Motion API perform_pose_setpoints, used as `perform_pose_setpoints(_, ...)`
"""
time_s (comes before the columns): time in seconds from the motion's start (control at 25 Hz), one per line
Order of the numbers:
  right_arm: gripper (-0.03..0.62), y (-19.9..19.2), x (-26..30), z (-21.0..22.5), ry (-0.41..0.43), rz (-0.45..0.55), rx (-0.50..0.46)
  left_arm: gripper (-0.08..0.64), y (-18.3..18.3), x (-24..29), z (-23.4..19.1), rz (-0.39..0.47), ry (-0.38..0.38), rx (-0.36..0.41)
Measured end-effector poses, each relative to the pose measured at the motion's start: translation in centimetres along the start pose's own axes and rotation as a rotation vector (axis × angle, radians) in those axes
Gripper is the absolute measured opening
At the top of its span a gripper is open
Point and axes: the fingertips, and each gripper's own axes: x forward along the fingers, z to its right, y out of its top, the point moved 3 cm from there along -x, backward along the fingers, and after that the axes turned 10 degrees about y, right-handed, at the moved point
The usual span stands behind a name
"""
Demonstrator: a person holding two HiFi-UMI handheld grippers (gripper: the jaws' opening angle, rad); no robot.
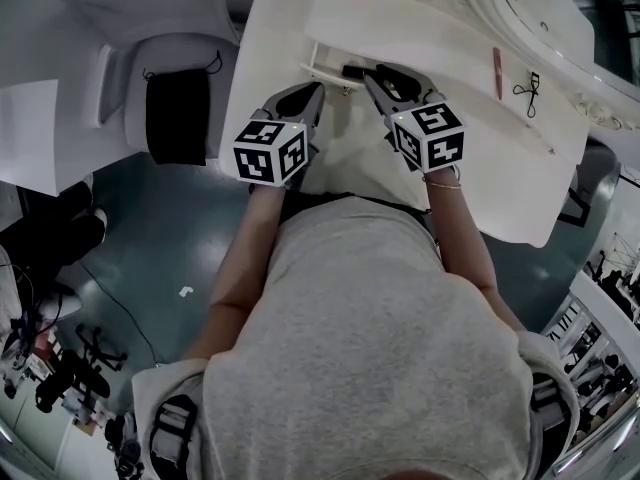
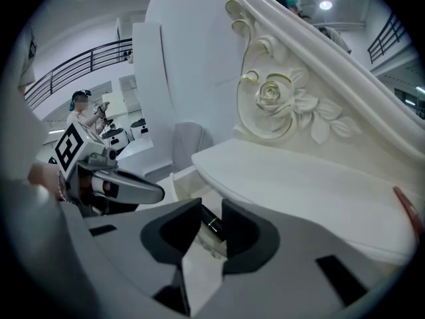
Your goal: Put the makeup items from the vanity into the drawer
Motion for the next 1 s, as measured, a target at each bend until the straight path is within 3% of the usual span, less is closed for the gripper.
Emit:
perform_pose_setpoints(0.48,0.103,0.4,-0.3,-1.0,0.020,0.026,-0.013,0.009,0.2,-0.3,0.5,0.014,-0.007,0.015)
perform_pose_setpoints(1.0,0.112,1.7,-2.8,-2.0,0.013,0.138,-0.010,0.009,1.0,-1.7,1.7,0.043,-0.030,0.063)
